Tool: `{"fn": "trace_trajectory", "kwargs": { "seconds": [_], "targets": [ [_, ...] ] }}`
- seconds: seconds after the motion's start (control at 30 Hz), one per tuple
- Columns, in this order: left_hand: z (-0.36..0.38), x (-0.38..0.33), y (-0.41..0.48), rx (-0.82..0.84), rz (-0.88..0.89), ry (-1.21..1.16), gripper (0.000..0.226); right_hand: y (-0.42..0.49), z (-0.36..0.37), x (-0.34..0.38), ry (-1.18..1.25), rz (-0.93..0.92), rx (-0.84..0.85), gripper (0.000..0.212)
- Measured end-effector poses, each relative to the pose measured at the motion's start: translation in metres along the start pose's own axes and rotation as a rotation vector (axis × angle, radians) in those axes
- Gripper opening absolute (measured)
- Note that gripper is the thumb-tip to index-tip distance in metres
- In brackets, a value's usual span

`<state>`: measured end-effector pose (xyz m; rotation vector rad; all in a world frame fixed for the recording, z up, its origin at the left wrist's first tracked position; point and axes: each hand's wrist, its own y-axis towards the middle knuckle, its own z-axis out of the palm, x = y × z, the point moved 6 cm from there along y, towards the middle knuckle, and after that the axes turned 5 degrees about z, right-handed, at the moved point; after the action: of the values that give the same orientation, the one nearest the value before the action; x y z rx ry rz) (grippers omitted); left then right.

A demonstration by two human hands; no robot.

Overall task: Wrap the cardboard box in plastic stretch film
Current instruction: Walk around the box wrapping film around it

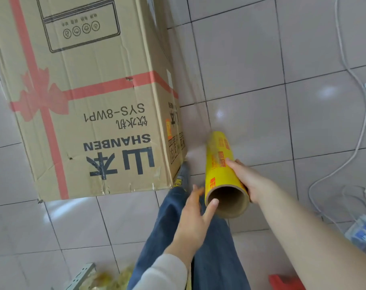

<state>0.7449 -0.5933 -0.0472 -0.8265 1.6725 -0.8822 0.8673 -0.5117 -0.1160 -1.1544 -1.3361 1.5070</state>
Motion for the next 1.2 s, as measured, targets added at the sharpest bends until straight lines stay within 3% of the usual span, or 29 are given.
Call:
{"fn": "trace_trajectory", "kwargs": {
  "seconds": [0.07,0.17,0.3,0.47,0.57,0.67,0.77,0.83,0.93,1.2],
  "targets": [
    [-0.009,-0.013,0.004,0.050,0.030,-0.013,0.086,-0.003,0.004,-0.013,-0.046,0.055,-0.006,0.054],
    [-0.012,-0.036,0.012,0.272,0.105,0.171,0.069,-0.007,0.012,-0.022,-0.171,0.061,-0.016,0.050],
    [-0.018,-0.037,0.019,0.345,0.140,0.314,0.072,-0.008,0.019,-0.023,-0.135,0.099,-0.010,0.048],
    [-0.029,-0.009,0.018,0.242,0.179,0.340,0.068,-0.001,0.011,-0.050,-0.025,0.104,-0.024,0.039],
    [-0.021,0.018,0.006,0.270,0.136,0.298,0.076,0.005,0.025,-0.075,0.171,0.179,0.116,0.060],
    [-0.017,0.040,-0.009,0.292,0.089,0.221,0.101,0.006,0.040,-0.091,0.223,0.225,0.148,0.071],
    [-0.024,0.051,-0.020,0.348,0.037,0.206,0.086,0.003,0.047,-0.098,0.184,0.226,0.144,0.065],
    [-0.031,0.054,-0.023,0.394,0.020,0.236,0.088,0.000,0.053,-0.099,0.130,0.220,0.102,0.057],
    [-0.039,0.047,-0.021,0.369,0.042,0.224,0.095,0.001,0.067,-0.097,0.098,0.157,0.074,0.062],
    [-0.051,0.057,-0.014,0.279,0.191,0.337,0.059,0.011,0.079,-0.115,0.164,0.142,0.072,0.052]
  ]
}}
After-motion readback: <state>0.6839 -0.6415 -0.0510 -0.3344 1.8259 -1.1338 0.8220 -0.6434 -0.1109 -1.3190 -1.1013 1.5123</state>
